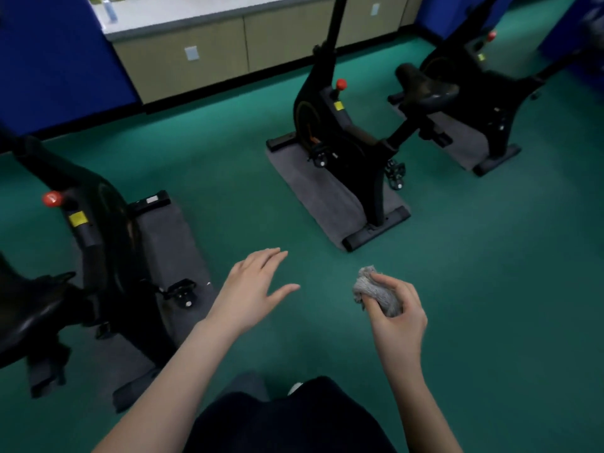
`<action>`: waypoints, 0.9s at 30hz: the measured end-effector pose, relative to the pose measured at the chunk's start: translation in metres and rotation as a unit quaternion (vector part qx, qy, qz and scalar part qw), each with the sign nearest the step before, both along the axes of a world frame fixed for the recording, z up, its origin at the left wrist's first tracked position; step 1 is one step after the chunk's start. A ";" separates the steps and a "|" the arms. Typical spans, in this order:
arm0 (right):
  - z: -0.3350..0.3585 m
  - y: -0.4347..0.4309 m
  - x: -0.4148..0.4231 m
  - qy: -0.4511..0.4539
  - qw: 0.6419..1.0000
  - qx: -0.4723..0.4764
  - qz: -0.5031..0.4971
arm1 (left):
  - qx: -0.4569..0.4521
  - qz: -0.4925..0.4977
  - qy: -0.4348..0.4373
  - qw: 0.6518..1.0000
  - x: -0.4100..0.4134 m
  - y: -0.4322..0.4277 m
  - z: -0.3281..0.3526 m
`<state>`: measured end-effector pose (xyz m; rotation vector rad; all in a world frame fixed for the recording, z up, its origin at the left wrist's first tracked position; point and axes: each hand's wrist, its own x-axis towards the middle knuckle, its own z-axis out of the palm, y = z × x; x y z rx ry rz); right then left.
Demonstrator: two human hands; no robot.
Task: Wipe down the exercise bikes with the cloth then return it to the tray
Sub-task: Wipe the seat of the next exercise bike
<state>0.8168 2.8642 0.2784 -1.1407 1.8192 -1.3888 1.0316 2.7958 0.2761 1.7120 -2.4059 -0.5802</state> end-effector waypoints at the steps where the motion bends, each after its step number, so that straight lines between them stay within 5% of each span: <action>1: 0.001 -0.002 -0.010 -0.003 1.000 0.002 -0.009 | -0.001 -0.007 -0.004 1.000 -0.009 -0.006 0.000; 27: 0.006 -0.257 -0.179 0.123 0.990 0.012 -0.070 | 0.029 -0.099 -0.053 0.993 -0.183 -0.328 -0.023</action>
